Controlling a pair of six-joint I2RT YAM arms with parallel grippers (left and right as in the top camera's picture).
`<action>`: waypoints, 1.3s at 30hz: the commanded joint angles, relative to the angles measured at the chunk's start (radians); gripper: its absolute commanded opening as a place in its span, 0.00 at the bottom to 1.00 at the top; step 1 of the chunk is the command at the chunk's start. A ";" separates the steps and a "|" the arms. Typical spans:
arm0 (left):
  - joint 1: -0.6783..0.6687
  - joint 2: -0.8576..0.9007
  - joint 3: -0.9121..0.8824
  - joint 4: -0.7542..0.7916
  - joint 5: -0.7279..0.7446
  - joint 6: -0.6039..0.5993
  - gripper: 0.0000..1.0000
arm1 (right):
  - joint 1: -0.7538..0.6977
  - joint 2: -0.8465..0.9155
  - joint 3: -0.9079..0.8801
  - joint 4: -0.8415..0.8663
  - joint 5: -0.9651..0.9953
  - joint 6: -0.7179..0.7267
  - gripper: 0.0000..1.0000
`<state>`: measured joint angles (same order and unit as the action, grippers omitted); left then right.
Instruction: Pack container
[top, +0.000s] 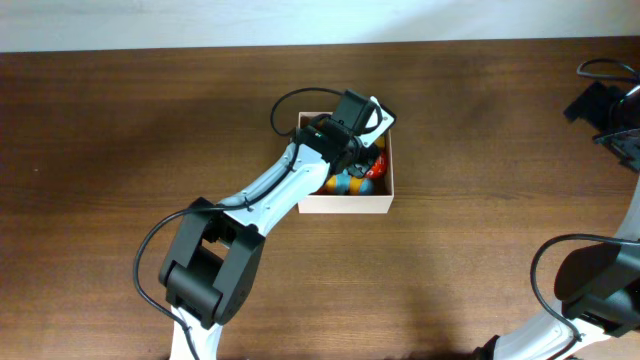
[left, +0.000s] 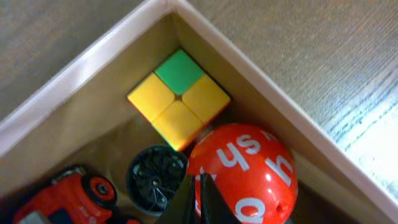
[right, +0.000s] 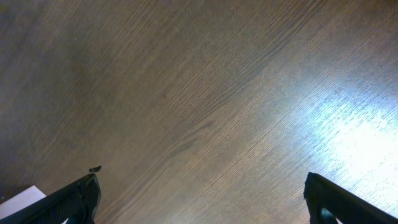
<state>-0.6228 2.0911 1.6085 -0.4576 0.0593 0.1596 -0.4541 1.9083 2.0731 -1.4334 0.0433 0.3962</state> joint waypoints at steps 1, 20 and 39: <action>-0.010 0.016 0.012 -0.014 0.034 -0.012 0.06 | 0.002 -0.021 0.013 0.000 0.002 0.009 0.99; -0.010 0.047 0.012 -0.001 0.031 -0.011 0.06 | 0.002 -0.021 0.013 0.000 0.002 0.009 0.99; 0.047 0.034 0.329 -0.222 -0.027 -0.012 0.13 | 0.002 -0.021 0.013 0.000 0.002 0.009 0.99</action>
<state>-0.6128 2.1254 1.8488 -0.6128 0.0666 0.1577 -0.4538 1.9083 2.0731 -1.4334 0.0433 0.3962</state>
